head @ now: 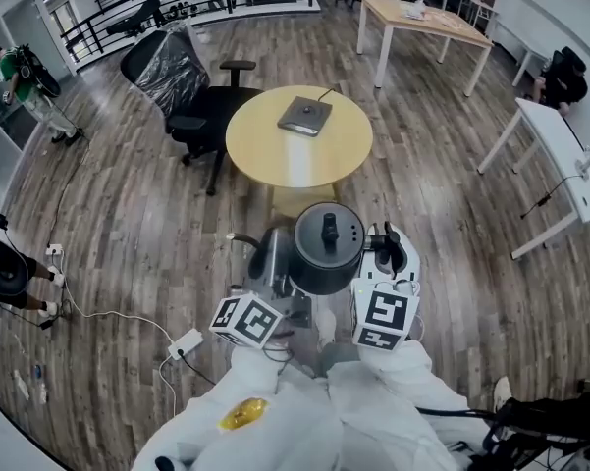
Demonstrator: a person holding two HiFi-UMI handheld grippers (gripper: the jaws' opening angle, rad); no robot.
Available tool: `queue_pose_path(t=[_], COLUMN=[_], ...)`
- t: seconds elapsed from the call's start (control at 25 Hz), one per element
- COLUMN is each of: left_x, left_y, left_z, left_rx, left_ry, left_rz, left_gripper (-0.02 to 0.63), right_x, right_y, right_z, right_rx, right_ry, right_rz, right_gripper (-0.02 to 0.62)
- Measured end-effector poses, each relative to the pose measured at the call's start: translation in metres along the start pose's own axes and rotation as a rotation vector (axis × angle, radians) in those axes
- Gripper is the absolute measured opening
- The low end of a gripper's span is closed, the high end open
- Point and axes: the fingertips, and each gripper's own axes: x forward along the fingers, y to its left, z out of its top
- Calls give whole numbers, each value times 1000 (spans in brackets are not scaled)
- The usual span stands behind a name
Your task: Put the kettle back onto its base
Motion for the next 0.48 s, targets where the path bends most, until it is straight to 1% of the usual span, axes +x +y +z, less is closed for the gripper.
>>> queue_pose_path(t=[0.24,0.48], left_x=[49,102], left_y=[19,42], left_z=[3,5], left_rx=[18,16], left_ry=[-16,-16], left_rz=[8,43], left_gripper=[43,43], right_x=[53,119], right_y=[-7,-12], right_z=[1,4], right_rx=[6,10], right_ry=[-8,2], right_rz=[20,52], right_gripper=[72,72])
